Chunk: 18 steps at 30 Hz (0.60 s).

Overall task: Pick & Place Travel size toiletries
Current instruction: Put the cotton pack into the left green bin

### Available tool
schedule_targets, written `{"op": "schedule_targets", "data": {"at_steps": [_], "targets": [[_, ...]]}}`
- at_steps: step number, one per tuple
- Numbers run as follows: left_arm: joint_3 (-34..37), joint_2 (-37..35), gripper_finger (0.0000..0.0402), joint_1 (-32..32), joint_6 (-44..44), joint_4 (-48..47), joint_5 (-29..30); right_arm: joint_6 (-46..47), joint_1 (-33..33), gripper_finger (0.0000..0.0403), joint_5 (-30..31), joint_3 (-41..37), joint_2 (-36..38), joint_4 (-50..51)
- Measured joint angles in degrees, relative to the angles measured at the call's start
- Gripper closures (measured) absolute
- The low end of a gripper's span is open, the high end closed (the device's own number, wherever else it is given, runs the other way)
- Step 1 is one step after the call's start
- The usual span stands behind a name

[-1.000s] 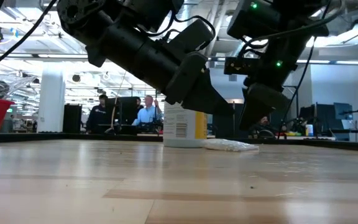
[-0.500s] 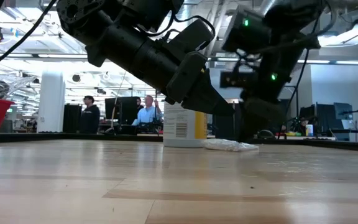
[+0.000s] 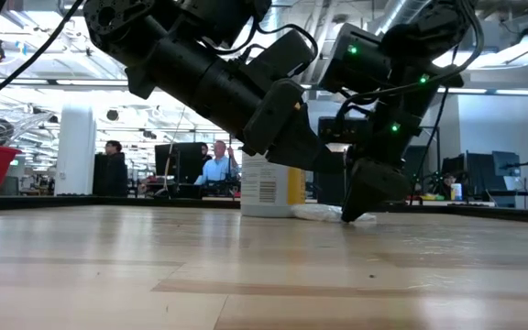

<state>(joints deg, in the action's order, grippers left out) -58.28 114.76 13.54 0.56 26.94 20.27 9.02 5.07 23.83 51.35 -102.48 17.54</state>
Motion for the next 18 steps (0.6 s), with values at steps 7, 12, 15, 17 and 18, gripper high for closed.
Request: {"op": "schedule_targets", "data": {"at_steps": [7, 12, 15, 17, 18], "targets": [[0.00, 0.00, 0.0289, 0.00, 0.00, -0.01, 0.00, 0.00, -0.75, 0.0345, -0.02, -0.13, 0.00, -0.02], [0.00, 0.00, 0.0289, 0.00, 0.00, 0.00, 0.00, 0.78, -1.17, 0.0394, -0.94, -0.13, 0.00, 0.21], [0.00, 0.00, 0.0289, 0.00, 0.00, 0.00, 0.00, 1.35, -1.49, 0.0401, -1.33, -0.13, 0.00, 0.11], [0.00, 0.00, 0.0289, 0.00, 0.00, 0.00, 0.00, 1.42, -1.41, 0.0402, -1.31, -0.13, 0.00, 0.07], [0.00, 0.00, 0.0289, 0.00, 0.00, 0.00, 0.00, 1.48, -1.39, 0.0402, -1.31, -0.13, 0.00, 0.05]]}}
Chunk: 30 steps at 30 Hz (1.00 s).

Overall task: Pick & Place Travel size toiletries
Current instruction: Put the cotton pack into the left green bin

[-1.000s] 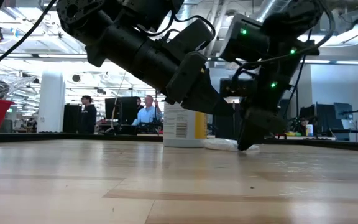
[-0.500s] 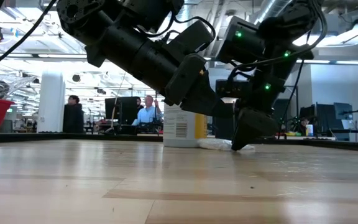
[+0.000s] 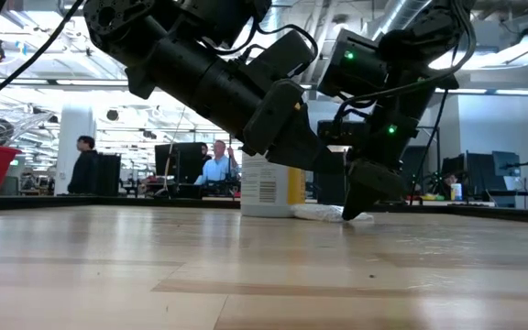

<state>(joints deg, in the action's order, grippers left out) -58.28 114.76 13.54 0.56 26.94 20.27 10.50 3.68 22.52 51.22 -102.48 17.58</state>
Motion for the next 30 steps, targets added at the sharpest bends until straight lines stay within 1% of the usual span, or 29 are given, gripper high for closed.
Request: {"op": "schedule_targets", "data": {"at_steps": [7, 12, 15, 20, 24, 30], "targets": [[0.00, 0.00, 0.0289, 0.00, 0.00, 0.00, 0.00, 0.50, 1.33, 0.0402, 0.36, 0.27, 0.12, 0.82], [0.00, 0.00, 0.0289, 0.00, 0.00, 0.00, 0.00, 0.61, 2.77, 0.0403, 1.63, 1.50, 3.08, 4.10], [0.00, 0.00, 0.0289, 0.00, 0.00, 0.00, 0.00, 1.42, 3.01, 0.0403, 1.61, 1.53, 4.71, 3.36], [0.00, 0.00, 0.0289, 0.00, -1.04, -0.17, 0.00, 2.90, 2.86, 0.0400, 0.89, 1.49, 4.72, 3.44], [0.00, 0.00, 0.0289, 0.00, -1.05, -0.22, 0.00, 4.20, 2.79, 0.0375, 0.39, 1.42, 3.85, 3.27], [0.00, 0.00, 0.0289, -0.01, -1.05, -0.48, 0.01, 5.03, 1.80, 0.0304, -0.02, 1.53, 3.80, 2.31]]}}
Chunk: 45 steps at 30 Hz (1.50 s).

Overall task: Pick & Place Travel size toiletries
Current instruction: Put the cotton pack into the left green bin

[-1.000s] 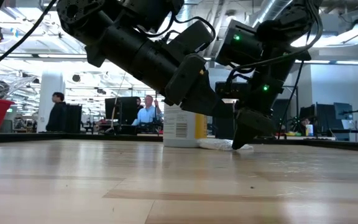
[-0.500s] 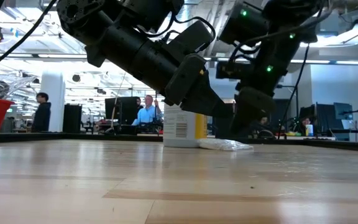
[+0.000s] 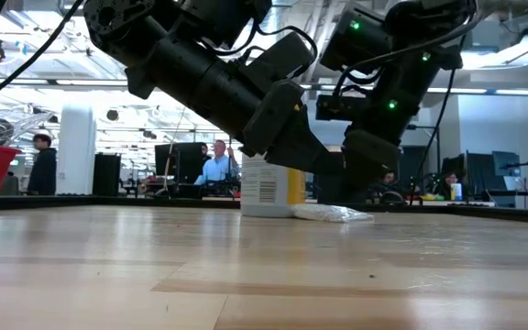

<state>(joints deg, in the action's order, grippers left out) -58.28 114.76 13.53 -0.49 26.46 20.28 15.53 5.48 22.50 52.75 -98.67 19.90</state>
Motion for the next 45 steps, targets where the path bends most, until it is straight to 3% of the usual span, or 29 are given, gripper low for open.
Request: {"op": "schedule_targets", "data": {"at_steps": [9, 14, 39, 42, 45], "targets": [[0.00, 0.00, 0.0289, 0.01, 0.10, -1.62, 0.01, 1.05, -0.30, 0.0184, -0.04, 0.00, -0.02, -1.13], [0.00, 0.00, 0.0289, -0.14, 0.16, -1.64, 0.01, 1.49, -0.32, 0.0153, 0.07, 0.00, -0.02, -2.73], [0.33, 0.00, 0.0289, -0.38, 0.17, -4.08, 0.05, 1.23, -1.70, 0.0175, 1.24, 0.08, -5.62, -5.35], [0.33, 0.00, 0.0289, -0.38, 0.17, -4.56, 0.05, 2.38, -2.44, 0.0206, 1.53, 0.02, -5.62, -5.05], [0.33, 0.00, 0.0289, -0.38, 0.17, -4.60, 0.05, 2.42, -2.69, 0.0270, 1.38, 0.00, -5.64, -4.97]]}}
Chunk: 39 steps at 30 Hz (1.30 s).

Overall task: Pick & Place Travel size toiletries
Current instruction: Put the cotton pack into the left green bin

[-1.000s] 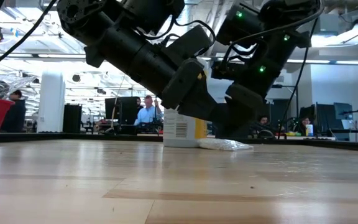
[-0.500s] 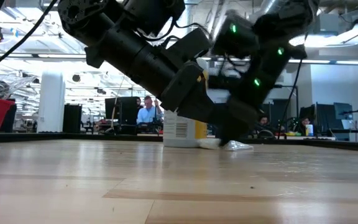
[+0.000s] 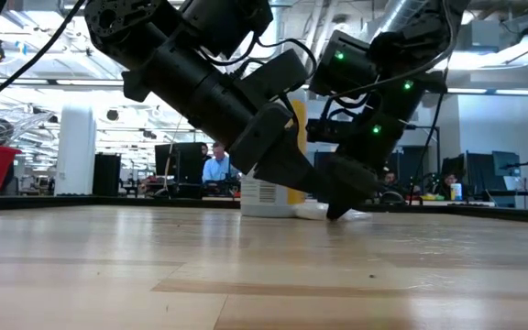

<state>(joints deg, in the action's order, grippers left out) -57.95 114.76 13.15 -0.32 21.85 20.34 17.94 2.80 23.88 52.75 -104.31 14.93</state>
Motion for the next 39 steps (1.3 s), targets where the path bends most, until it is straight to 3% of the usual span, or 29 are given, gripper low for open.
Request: {"op": "schedule_targets", "data": {"at_steps": [3, 5, 23, 39], "targets": [[0.00, 0.00, 0.0289, 0.00, 0.00, 0.00, 0.00, -0.88, 0.05, 0.0361, -0.98, 0.07, 0.11, -0.29], [0.00, 0.00, 0.0289, 0.00, 0.00, -0.01, 0.00, -1.72, 0.54, 0.0388, -1.23, 0.02, 0.03, -0.19], [0.02, 0.00, 0.0289, 0.00, 0.00, 0.01, 0.00, -1.37, 3.27, 0.0403, -1.79, -0.09, 1.71, 2.74], [0.09, 0.00, 0.0289, 0.00, -0.01, 0.04, 0.74, 0.41, 11.14, 0.0403, 3.46, -0.09, 16.37, 6.99]]}}
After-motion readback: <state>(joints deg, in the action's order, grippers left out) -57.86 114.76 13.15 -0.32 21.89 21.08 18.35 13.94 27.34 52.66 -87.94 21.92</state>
